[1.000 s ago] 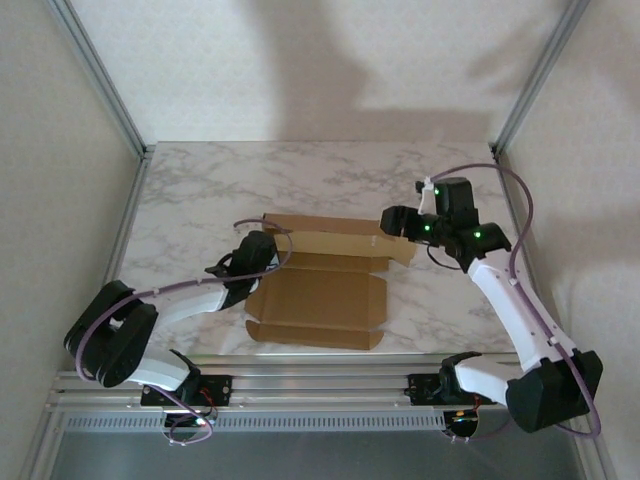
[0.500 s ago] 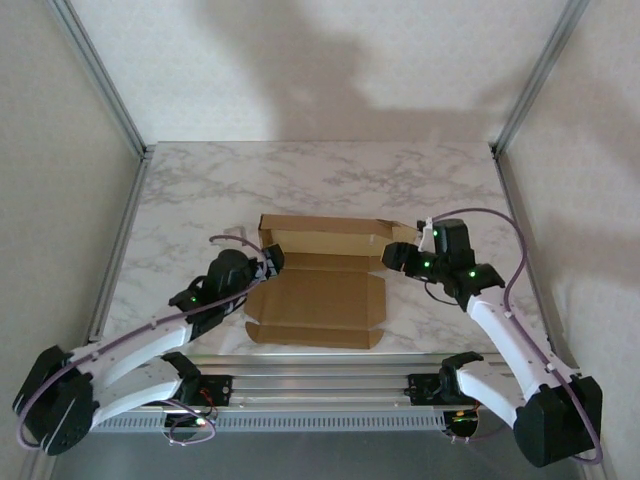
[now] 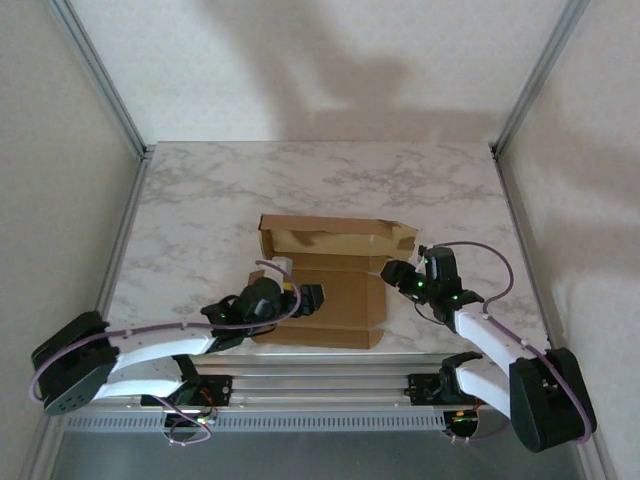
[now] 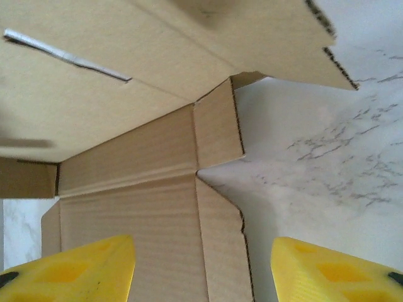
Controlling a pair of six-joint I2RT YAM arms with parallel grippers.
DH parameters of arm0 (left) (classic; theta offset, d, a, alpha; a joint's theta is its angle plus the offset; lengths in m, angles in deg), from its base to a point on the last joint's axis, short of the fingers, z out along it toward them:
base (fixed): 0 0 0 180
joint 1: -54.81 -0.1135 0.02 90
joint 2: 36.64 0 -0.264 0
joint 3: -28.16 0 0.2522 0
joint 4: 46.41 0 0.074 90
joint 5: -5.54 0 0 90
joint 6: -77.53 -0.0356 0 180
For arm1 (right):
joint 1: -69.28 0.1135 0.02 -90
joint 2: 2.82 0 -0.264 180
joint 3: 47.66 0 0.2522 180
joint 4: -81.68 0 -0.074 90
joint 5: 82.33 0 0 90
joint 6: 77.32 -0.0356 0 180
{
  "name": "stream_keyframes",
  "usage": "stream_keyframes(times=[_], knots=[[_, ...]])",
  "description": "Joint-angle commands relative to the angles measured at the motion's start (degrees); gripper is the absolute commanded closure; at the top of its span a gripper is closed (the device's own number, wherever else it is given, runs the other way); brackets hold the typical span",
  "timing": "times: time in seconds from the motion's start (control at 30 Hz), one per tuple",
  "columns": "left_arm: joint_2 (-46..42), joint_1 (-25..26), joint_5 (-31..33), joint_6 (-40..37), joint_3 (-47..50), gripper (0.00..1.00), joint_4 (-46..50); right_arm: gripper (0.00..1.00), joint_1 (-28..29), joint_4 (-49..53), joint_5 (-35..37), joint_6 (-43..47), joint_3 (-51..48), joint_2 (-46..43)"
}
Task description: Fold the paper box
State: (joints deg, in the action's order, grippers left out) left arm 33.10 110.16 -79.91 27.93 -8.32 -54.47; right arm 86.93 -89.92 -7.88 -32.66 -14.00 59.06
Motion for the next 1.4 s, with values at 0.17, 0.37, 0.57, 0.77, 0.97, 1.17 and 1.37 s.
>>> stream_keyframes(times=[0.17,0.37,0.57,0.77,0.97,1.17,1.37], knots=[[11.95,4.92,0.89,4.55,-2.36,0.01,-12.74,0.42,-0.07,-14.77,2.72,-3.11,-0.21,8.01],[16.95,5.99,0.9,7.06,-3.84,0.01,-13.07,0.42,0.13,-17.89,3.67,-4.1,-0.3,11.8],[19.17,6.7,0.94,9.42,-4.58,0.01,-12.81,0.42,0.6,-19.34,4.38,-4.07,0.73,15.54],[20.06,6.82,0.57,10.22,-4.96,0.01,-12.55,0.43,1.07,-20.16,4.06,-3.95,3.22,19.35],[20.16,7.25,1.48,11.45,-4.88,0.01,-11.84,0.43,2.36,-21.21,4.35,-3.44,4.44,22.47],[21.65,8.23,1.51,11.36,-6.4,0.01,-11.13,0.43,4.42,-22.16,6.45,-1.86,8.02,23.25],[22.31,8.86,1.93,11.97,-6.64,0.01,-11.48,0.47,5.11,-17.58,11.1,-0.45,9.33,22.18]])
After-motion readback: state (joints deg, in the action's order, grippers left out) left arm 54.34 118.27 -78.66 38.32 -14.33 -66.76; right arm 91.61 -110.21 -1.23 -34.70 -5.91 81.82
